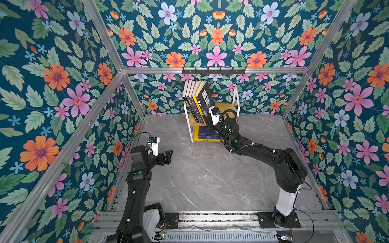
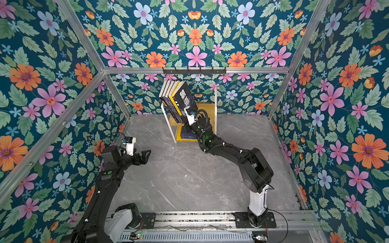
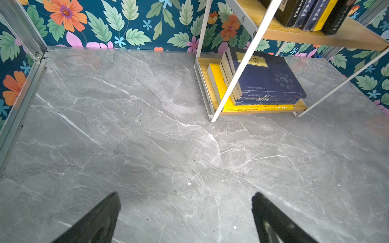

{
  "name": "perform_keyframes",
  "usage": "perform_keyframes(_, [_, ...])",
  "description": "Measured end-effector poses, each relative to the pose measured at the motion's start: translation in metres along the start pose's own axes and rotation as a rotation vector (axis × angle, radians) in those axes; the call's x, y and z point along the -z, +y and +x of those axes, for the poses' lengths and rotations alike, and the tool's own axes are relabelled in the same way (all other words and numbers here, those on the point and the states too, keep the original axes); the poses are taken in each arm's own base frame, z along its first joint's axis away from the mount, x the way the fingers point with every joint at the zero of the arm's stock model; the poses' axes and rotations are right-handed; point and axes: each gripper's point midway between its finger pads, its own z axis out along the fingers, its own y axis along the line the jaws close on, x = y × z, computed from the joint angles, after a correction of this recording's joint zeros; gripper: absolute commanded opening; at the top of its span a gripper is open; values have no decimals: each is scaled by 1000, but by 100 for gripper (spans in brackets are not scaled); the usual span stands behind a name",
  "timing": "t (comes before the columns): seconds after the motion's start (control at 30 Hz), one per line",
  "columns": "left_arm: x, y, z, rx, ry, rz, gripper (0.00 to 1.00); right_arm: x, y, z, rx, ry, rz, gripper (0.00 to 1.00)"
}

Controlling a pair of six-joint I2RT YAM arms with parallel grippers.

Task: Stacking books/files
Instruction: Place the book on the bookshelf, then move the book to the bookshelf.

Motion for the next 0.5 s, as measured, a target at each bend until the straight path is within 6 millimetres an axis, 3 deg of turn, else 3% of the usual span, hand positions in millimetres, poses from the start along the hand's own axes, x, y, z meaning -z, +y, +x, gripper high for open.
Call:
perform_keyframes(0.2, [0, 0, 0, 1, 1, 0, 100, 26, -16, -9, 9, 36, 88, 37])
perform_keyframes(0.37, [-1, 0, 1, 6, 4, 3, 100, 32, -36, 4, 54, 126, 198, 13])
perform_keyframes(0.5, [0, -1, 1, 8, 1, 7, 100, 18, -63, 10, 87, 185, 282, 5])
